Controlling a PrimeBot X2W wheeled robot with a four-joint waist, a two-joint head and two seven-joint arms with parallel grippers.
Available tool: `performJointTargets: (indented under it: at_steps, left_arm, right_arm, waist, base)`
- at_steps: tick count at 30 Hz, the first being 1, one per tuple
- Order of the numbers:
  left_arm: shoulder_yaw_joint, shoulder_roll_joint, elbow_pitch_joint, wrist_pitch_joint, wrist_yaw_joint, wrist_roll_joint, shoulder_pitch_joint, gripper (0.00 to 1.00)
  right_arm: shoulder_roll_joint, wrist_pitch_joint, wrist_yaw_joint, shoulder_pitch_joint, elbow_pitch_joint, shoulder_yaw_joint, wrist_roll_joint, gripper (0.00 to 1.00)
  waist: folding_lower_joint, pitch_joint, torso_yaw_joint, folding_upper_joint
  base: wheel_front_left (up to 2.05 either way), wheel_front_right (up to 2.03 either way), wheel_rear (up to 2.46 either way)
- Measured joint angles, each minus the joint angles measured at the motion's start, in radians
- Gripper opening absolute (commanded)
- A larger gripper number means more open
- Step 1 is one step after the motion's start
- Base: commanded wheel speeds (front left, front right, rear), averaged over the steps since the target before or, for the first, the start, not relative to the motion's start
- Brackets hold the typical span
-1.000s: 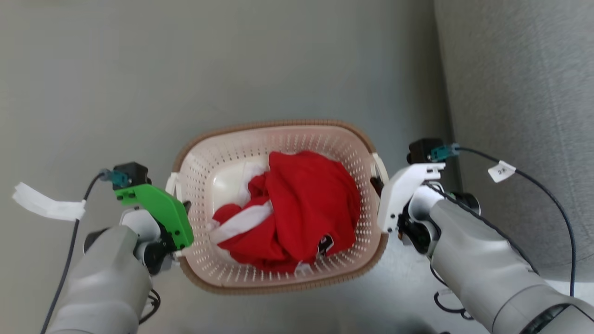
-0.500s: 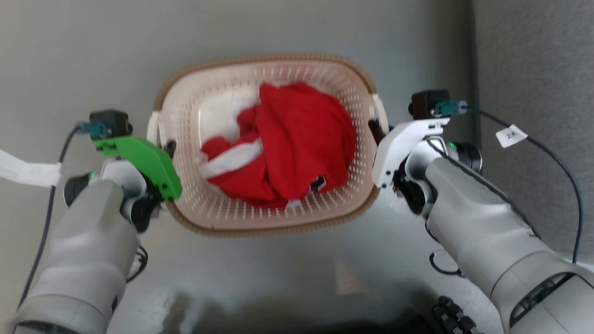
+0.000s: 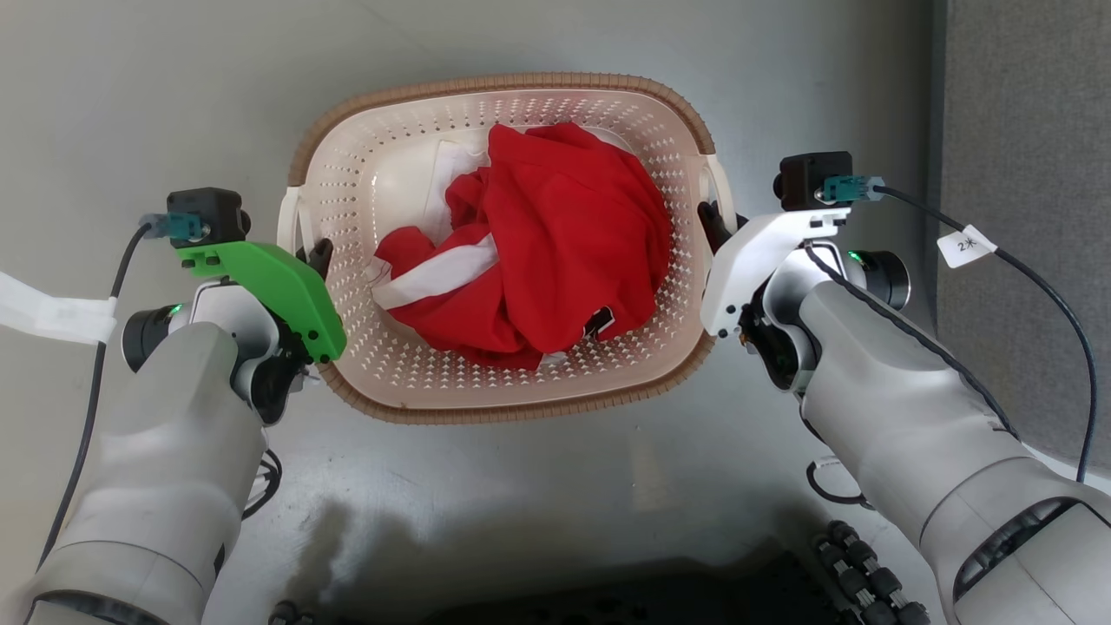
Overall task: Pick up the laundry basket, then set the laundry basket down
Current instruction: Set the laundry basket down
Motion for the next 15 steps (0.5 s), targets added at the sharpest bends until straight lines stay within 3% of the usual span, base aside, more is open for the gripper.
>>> performJointTargets:
  at_steps: [15]
  left_arm:
    - [-0.016,-0.004,0.002,-0.016,0.000,-0.010,-0.016,0.00]
  right_arm:
    - [0.000,-0.026,-0.008,-0.030,0.019,0.013,0.009,0.00]
  waist:
    - [-0.0001,0.039,0.004,0.0000]
  base:
    - [0.00,0.00,0.00]
